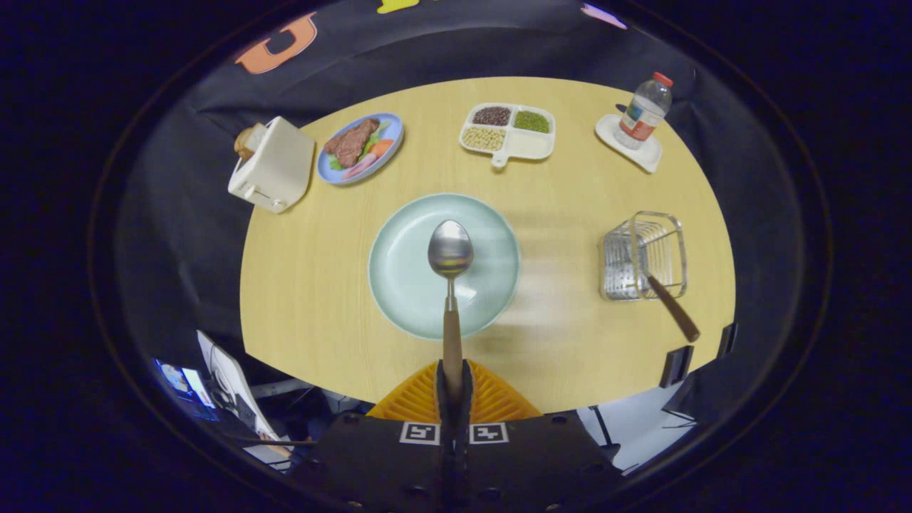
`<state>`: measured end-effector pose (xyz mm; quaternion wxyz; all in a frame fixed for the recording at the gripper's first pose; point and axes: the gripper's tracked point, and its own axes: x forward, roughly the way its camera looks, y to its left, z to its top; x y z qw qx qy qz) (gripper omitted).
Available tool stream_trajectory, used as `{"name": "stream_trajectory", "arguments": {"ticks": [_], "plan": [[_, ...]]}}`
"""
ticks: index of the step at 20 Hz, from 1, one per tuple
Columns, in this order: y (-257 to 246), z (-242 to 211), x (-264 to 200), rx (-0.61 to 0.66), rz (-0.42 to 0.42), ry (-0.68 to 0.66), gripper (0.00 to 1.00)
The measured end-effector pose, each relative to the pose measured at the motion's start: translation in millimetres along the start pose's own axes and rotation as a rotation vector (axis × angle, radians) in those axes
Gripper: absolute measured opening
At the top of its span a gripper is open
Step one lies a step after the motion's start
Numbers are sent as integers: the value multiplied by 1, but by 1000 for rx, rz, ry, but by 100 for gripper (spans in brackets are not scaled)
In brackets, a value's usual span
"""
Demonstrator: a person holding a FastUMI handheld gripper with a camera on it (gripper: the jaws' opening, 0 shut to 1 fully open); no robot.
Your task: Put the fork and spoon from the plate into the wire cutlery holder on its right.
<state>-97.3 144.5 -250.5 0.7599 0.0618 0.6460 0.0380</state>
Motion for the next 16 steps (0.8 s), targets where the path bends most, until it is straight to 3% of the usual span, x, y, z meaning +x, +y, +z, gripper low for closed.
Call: {"name": "stream_trajectory", "arguments": {"ticks": [9,16], "plan": [[-107,21,-70,93,-25,-36,0],[-166,2,-60,172,-48,46,0]]}}
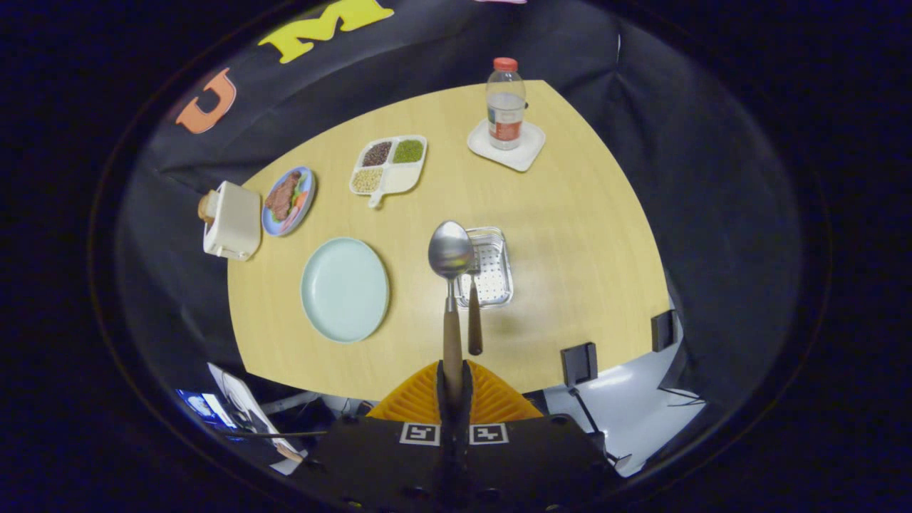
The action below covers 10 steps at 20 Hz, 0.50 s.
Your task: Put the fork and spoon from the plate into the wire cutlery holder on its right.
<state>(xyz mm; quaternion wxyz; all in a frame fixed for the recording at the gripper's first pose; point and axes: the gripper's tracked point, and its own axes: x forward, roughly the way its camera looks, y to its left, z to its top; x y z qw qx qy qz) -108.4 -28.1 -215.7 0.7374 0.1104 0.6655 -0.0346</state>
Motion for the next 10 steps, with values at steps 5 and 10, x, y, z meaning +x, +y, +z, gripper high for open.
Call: {"name": "stream_trajectory", "arguments": {"ticks": [5,10], "plan": [[-16,1,21,30,-12,63,0],[-21,5,34,42,-2,105,0]]}}
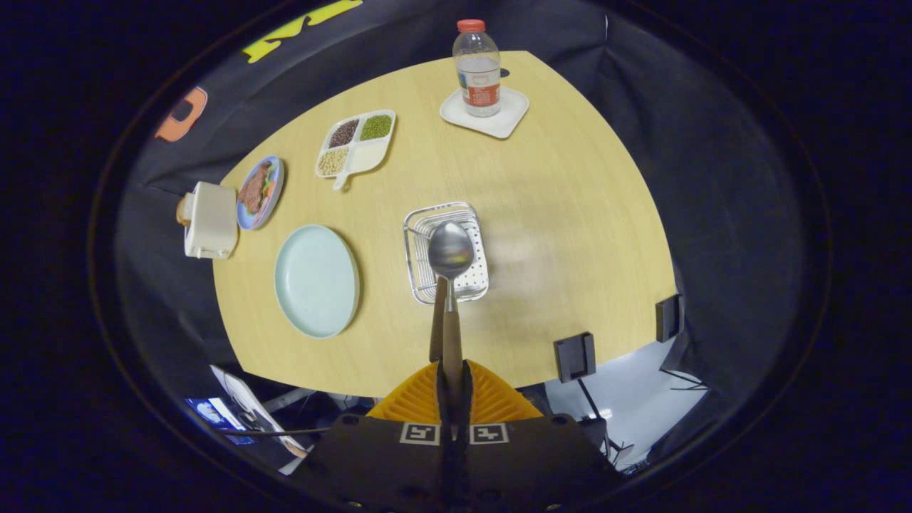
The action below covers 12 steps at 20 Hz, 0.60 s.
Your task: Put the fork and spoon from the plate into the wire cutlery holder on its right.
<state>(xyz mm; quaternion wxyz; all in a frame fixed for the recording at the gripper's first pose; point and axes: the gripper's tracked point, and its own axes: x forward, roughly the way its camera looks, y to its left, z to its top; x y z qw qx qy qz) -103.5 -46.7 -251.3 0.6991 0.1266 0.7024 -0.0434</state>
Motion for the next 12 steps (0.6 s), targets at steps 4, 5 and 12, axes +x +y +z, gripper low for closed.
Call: {"name": "stream_trajectory", "arguments": {"ticks": [4,5,12], "plan": [[-4,7,3,23,-1,-2,4],[-4,7,2,27,3,2,4],[4,16,-9,6,19,-68,63]]}}
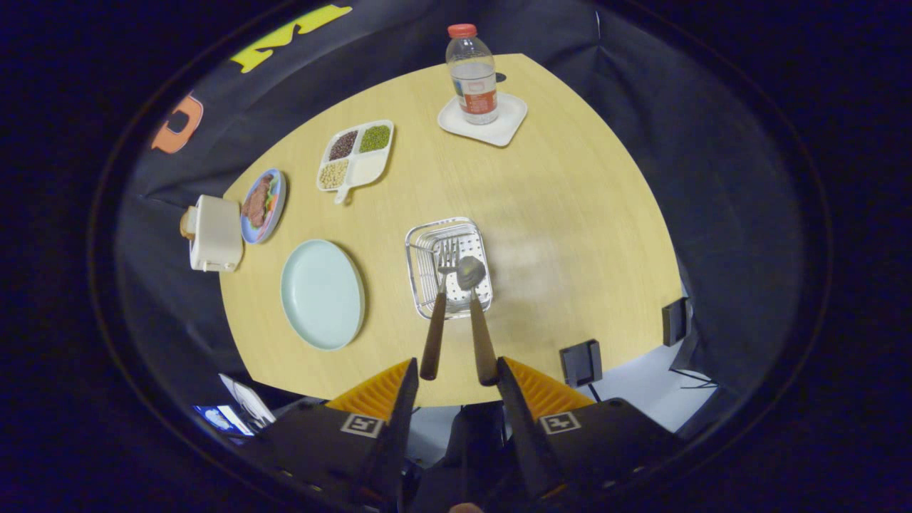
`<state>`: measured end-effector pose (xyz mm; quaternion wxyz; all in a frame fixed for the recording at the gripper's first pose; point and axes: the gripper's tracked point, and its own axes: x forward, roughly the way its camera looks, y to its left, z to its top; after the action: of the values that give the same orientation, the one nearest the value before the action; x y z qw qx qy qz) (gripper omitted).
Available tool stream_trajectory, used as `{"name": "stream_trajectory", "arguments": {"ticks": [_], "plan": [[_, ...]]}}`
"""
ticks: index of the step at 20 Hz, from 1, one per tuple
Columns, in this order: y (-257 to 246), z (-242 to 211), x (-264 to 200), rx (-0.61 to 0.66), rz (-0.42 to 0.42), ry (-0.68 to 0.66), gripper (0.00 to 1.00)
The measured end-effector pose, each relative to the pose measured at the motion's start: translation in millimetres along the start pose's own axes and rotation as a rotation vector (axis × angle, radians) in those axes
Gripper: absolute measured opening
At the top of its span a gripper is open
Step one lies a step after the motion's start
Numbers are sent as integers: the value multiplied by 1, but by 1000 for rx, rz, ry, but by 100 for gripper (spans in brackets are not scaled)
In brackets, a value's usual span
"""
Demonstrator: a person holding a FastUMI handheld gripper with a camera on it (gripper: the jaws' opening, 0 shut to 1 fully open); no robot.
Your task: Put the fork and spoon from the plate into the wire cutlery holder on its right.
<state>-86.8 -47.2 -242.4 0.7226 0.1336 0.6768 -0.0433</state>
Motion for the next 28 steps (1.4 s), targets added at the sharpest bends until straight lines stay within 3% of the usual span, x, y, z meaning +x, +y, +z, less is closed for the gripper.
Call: {"name": "stream_trajectory", "arguments": {"ticks": [3,7,14,22,28], "plan": [[6,6,-10,-40,-3,-68,96],[16,24,-33,-81,-4,-199,97],[68,74,-124,-242,21,-615,97],[124,95,-245,-291,134,-1042,96],[146,82,-310,-357,150,-1297,96]]}}
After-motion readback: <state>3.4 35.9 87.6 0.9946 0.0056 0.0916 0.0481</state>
